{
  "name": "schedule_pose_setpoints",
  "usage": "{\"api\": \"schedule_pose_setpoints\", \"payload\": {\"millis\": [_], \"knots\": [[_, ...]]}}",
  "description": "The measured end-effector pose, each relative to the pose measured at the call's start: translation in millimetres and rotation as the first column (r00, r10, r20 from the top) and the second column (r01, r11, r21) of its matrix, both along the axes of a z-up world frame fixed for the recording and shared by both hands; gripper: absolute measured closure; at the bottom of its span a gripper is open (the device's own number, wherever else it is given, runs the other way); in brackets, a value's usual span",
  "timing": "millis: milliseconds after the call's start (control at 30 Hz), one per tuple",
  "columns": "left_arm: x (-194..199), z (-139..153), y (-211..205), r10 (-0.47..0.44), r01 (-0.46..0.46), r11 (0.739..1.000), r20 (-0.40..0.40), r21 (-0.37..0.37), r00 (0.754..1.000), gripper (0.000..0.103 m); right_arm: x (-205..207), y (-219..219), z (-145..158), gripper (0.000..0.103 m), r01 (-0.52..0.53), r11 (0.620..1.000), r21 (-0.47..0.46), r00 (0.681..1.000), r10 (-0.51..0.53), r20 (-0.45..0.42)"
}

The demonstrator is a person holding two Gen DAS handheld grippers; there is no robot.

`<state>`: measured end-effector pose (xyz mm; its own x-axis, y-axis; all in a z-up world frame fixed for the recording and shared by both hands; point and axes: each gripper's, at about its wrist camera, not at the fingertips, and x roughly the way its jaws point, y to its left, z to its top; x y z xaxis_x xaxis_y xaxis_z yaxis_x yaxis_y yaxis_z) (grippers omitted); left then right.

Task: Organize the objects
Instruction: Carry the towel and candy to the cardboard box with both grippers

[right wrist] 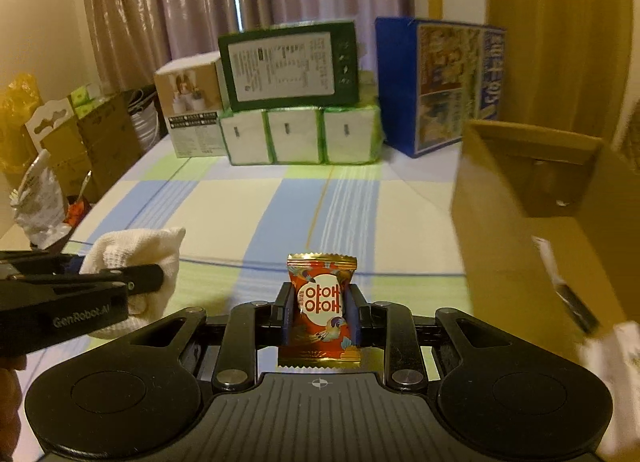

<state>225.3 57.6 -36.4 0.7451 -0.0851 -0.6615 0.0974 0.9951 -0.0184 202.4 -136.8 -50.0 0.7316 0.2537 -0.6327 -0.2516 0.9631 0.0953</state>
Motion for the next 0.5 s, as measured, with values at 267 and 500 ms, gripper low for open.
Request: {"api": "schedule_pose_setpoints", "payload": {"millis": [267,500], "knots": [[-84,38,-28,-0.016,0.016,1.000,0.003,-0.021,1.000,0.074,-81,-36,51,0.080,0.033,0.999,0.016,0.999,-0.033,-0.011],[-149,59,-58,-0.059,0.059,0.997,0.004,-0.047,0.998,0.074,-135,-73,78,0.080,0.057,0.998,0.004,0.998,-0.057,-0.017]]}}
